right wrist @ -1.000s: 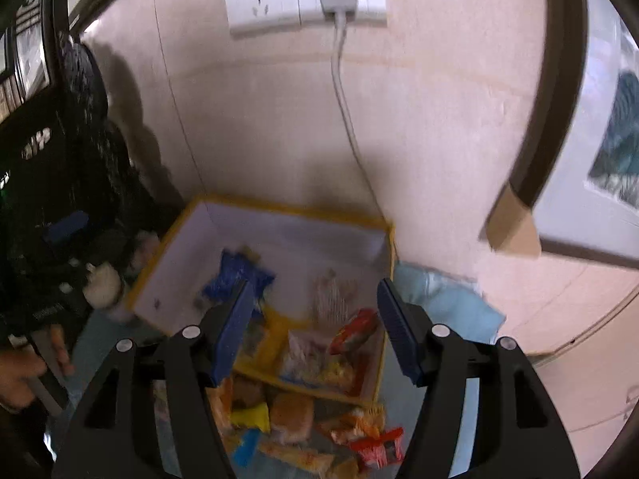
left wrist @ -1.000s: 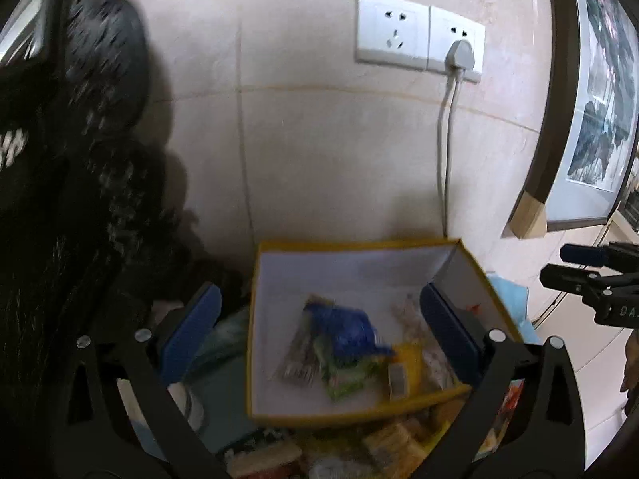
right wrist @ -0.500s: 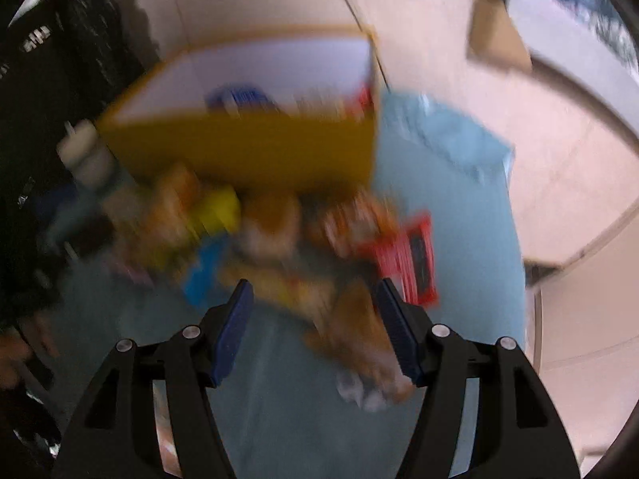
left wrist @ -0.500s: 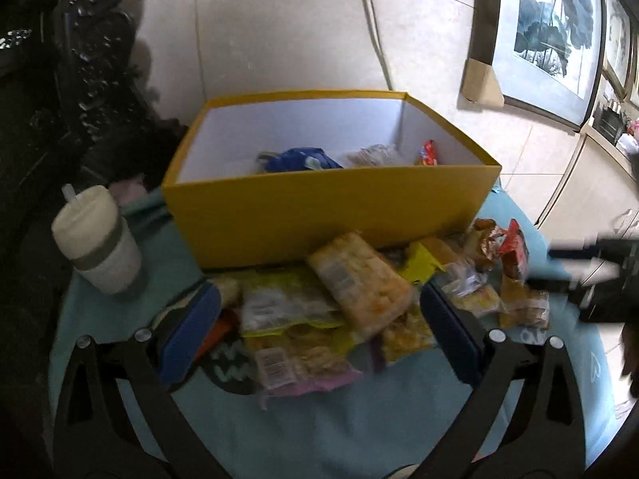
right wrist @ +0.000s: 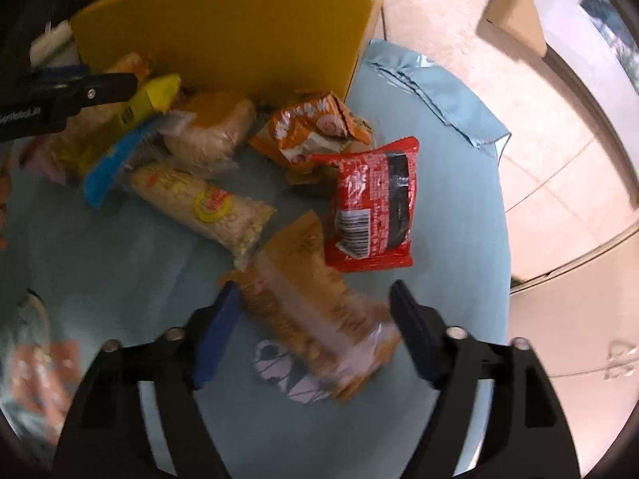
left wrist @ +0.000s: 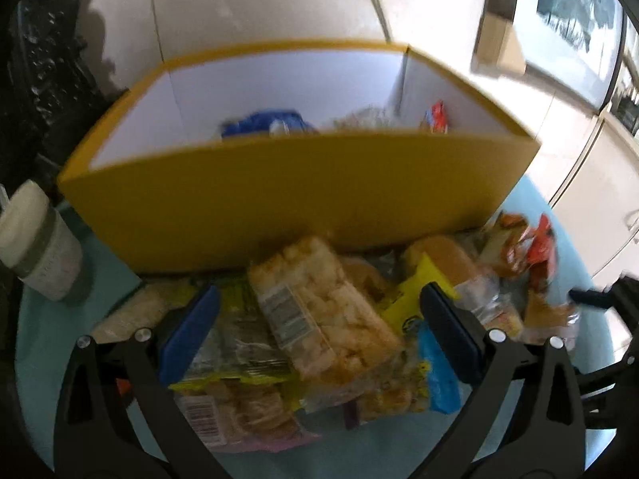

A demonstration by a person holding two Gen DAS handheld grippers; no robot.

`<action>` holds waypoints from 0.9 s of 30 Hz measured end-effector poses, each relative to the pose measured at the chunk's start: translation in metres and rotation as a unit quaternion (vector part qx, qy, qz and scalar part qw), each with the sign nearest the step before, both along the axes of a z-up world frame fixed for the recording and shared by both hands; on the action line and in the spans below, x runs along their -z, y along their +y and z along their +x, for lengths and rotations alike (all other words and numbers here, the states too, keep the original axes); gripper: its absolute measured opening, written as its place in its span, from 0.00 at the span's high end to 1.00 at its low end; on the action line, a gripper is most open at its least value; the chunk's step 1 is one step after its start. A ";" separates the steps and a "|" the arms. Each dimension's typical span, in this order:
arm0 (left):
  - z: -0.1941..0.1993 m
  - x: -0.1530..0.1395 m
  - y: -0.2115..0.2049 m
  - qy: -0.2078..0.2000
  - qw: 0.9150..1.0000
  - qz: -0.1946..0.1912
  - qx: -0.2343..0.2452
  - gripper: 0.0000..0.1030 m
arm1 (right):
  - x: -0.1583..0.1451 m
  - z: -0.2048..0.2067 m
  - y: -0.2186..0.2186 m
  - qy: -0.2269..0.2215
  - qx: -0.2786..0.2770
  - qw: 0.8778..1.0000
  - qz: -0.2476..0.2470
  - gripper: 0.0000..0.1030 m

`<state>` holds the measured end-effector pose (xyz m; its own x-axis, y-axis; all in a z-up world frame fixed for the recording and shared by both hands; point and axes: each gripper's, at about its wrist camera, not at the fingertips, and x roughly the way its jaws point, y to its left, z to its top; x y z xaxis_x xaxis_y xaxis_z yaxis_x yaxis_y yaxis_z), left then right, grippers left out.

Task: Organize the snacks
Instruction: 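Grasp the puffed-snack bag with the left tool while the right grasps a brown paper packet, then carry both snacks up over the yellow box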

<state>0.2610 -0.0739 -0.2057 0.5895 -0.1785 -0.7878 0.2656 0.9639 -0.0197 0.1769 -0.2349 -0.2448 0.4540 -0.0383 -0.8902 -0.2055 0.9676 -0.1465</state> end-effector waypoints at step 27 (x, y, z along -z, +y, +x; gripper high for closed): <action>-0.082 -0.048 0.057 -0.034 0.992 -0.121 0.016 0.55 | -0.043 -0.035 -0.023 0.017 0.024 0.984 0.177 0.65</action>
